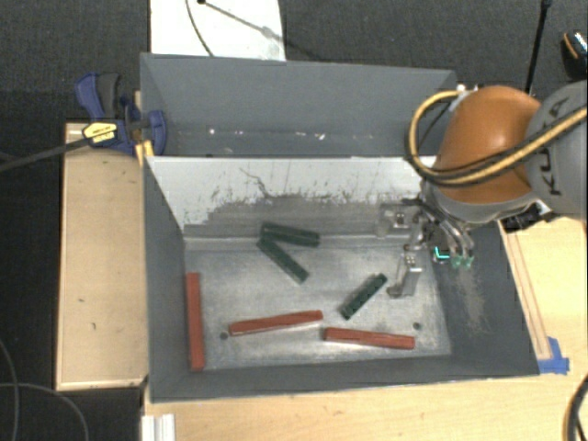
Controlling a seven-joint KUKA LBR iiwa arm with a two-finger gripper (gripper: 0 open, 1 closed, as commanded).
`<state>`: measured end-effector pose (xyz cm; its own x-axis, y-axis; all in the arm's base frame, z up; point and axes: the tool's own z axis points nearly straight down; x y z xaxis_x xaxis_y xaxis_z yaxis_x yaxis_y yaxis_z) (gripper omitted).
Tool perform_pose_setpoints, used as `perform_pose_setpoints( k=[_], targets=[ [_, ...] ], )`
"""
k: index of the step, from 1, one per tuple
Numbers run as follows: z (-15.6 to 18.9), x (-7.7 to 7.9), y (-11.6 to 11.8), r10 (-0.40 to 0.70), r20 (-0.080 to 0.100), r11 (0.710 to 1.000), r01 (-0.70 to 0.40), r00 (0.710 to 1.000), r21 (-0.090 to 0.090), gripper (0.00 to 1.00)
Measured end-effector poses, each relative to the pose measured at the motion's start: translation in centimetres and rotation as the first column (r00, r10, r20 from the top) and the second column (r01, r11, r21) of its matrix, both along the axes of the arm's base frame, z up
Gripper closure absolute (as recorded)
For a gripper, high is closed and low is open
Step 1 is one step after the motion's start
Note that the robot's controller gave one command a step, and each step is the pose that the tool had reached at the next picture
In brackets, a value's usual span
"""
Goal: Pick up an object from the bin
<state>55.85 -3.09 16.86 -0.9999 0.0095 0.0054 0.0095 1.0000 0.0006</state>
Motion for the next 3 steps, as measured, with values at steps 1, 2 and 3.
perform_pose_setpoints(
  k=[1, 2, 3],
  targets=[
    [-9.7, -1.3, 7.2, 0.060, 0.000, 0.998, -0.060, 0.998, 0.003, 0.00],
    [-9.2, -1.0, 6.8, 0.056, 0.008, 0.998, -0.056, 0.998, 0.000, 1.00],
    [1.6, 0.3, 3.7, 0.287, 0.015, 0.958, -0.287, 0.958, -0.004, 1.00]
  ],
)
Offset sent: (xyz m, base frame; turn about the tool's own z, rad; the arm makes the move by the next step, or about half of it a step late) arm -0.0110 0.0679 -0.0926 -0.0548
